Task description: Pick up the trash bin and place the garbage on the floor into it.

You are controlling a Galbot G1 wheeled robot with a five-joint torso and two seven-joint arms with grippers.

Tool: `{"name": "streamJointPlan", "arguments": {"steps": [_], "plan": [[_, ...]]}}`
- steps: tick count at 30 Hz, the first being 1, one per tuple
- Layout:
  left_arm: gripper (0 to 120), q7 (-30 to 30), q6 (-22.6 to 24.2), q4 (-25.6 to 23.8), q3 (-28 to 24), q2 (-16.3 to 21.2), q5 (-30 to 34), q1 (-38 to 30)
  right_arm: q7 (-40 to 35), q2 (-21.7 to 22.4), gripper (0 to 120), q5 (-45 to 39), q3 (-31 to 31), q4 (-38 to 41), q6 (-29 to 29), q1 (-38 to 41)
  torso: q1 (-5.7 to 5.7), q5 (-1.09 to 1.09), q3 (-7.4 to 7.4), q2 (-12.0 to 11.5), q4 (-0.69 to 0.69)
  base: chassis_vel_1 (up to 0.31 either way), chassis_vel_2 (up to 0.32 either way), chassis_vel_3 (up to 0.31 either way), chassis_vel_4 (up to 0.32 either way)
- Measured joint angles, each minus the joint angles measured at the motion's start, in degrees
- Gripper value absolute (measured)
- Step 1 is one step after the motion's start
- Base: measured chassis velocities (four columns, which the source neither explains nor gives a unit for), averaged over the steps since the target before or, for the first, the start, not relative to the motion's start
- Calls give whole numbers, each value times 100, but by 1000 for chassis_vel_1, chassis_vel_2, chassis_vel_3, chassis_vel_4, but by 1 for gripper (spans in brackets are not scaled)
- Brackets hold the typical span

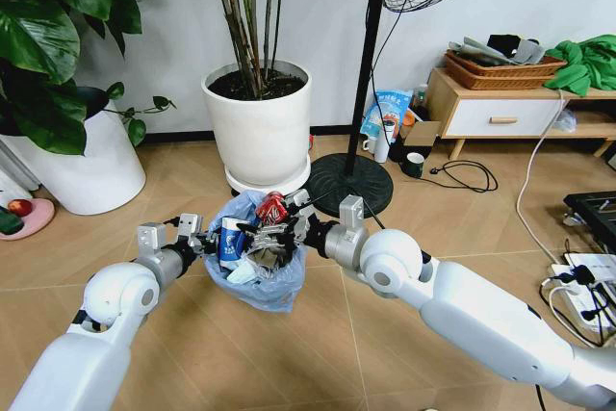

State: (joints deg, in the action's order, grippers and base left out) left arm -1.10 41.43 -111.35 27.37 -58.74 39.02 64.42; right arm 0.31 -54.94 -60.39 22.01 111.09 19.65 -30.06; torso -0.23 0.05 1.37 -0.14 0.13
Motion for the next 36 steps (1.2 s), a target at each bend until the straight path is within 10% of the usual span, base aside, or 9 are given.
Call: {"name": "streamJointPlan", "arguments": {"steps": [10,24,36], "plan": [[0,-4,-12,-1,15,-13,-10,13,1021,44,100,88,-53,-108,-270,124,0,0,0,0,0,0,0,0,0],[0,-34,-22,43,45,-51,-42,4,2177,111,100,2517,12,-609,-893,383,0,-1,0,0,0,0,0,0,0],[0,-31,-27,48,34,-63,-52,-5,1911,134,100,2347,-19,-533,-872,316,0,0,0,0,0,0,0,0,0]]}}
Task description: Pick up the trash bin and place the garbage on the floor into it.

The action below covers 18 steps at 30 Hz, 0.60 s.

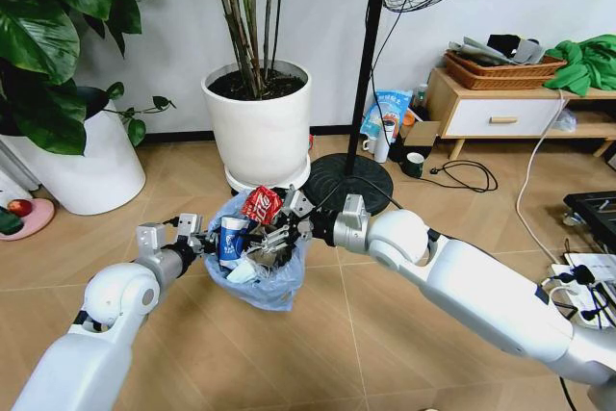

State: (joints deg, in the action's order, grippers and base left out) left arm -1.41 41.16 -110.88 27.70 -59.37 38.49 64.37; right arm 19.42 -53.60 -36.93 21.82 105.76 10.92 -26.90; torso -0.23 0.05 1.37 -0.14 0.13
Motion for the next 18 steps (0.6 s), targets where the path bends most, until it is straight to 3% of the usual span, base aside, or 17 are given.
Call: {"name": "streamJointPlan", "arguments": {"steps": [5,16,18], "plan": [[0,2,0,0,-5,5,0,0,-33,2,100,-90,1,15,0,-12,0,0,0,0,0,0,0,0,0],[0,9,-1,3,-7,5,0,-5,-158,-29,69,-148,57,-13,-10,-10,0,0,0,0,0,0,0,0,0],[0,9,-2,3,-6,5,0,-3,-207,-30,57,-157,70,-13,-10,-9,0,0,0,0,0,0,0,0,0]]}}
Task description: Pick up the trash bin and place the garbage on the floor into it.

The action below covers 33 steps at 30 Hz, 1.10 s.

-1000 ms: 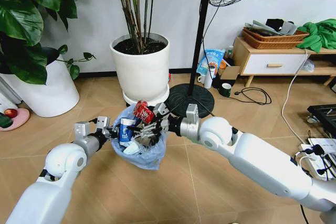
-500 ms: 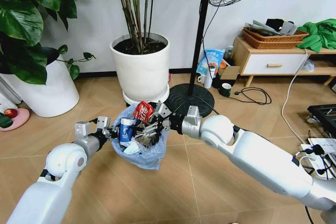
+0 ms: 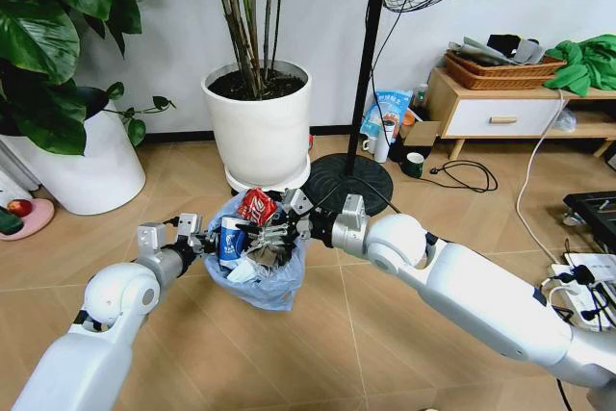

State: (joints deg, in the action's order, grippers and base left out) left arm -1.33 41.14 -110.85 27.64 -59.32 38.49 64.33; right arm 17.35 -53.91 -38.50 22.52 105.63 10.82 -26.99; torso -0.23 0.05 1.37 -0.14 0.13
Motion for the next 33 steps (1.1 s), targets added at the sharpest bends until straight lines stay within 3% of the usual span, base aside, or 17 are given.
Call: {"name": "streamJointPlan", "arguments": {"steps": [16,27,33], "plan": [[0,0,-1,-17,-10,34,13,-8,-123,-7,0,5,38,6,-6,-20,0,0,0,0,0,0,0,0,0],[0,1,-3,-38,-11,58,19,7,-127,-9,0,58,55,13,-38,2,0,0,0,0,0,0,0,0,0],[0,8,-5,-38,-32,35,18,0,3,42,18,285,29,10,-132,17,0,0,0,0,0,0,0,0,0]]}}
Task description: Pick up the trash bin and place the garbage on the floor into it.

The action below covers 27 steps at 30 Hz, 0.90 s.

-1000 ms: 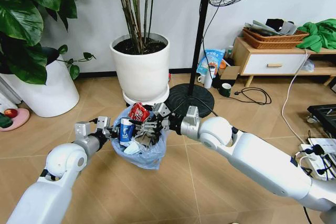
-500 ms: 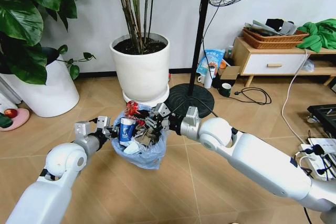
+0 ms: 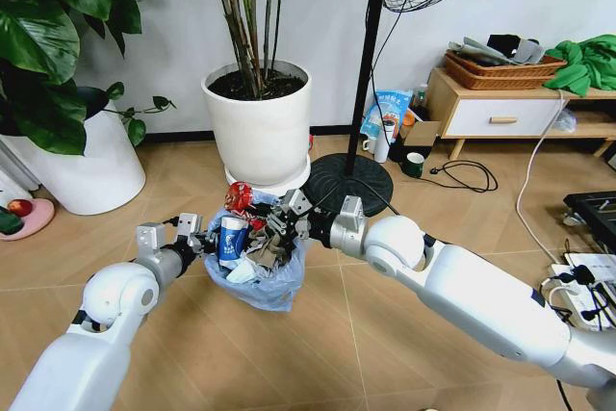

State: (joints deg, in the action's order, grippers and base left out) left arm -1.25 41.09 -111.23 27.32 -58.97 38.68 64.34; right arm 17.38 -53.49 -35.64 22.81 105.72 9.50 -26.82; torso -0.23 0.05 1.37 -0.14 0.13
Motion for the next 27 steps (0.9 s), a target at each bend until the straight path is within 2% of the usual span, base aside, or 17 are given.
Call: {"name": "streamJointPlan", "arguments": {"steps": [2,4,7,8,10,12,14,16,17,18,23,26,27], "plan": [[0,1,-2,13,-5,-11,-3,-13,8,20,27,34,-1,-2,-19,7,0,0,0,0,0,0,0,0,0],[0,1,-2,20,-6,-14,-5,-17,8,23,30,35,0,-4,-21,11,0,0,0,0,0,0,0,0,0],[0,1,-7,47,-13,-17,-7,-40,1,11,47,48,-10,-41,-32,35,0,0,0,0,0,0,0,0,0],[0,1,-7,47,-13,-17,-7,-40,1,11,47,48,-10,-41,-32,35,0,0,0,0,0,0,0,0,0],[0,1,-8,55,-15,-18,-7,-46,-55,-3,55,33,-46,-46,-31,32,0,0,0,0,0,0,0,0,0],[0,0,-8,58,-15,-16,-7,-46,-179,-6,64,-72,-173,-16,7,-30,0,0,0,0,0,0,0,0,0],[0,0,-8,62,-14,-15,-7,-46,-206,2,68,-106,-237,3,29,-60,0,-1,0,0,0,0,0,0,0],[0,-2,-8,64,-8,-10,-8,-46,-295,45,76,-208,-413,64,79,-158,0,0,0,0,-1,0,0,0,0],[0,-4,-8,65,-2,-7,-8,-44,-409,97,84,-314,-572,127,130,-262,0,-1,0,0,-1,0,0,0,0],[0,-4,-8,65,-2,-7,-8,-44,-409,97,84,-314,-572,127,130,-262,0,-1,0,0,-1,0,0,0,0],[0,-14,-8,57,24,8,-7,-14,-923,314,99,-658,-1028,353,228,-641,0,-1,0,0,0,0,0,0,0],[0,-25,-8,44,55,24,-8,6,-1244,394,100,-776,-1172,449,259,-790,0,0,0,0,1,0,0,0,0],[0,-32,-8,26,90,40,-8,32,-1553,441,100,-876,-1267,525,270,-924,0,-1,0,0,1,0,0,0,0]]}}
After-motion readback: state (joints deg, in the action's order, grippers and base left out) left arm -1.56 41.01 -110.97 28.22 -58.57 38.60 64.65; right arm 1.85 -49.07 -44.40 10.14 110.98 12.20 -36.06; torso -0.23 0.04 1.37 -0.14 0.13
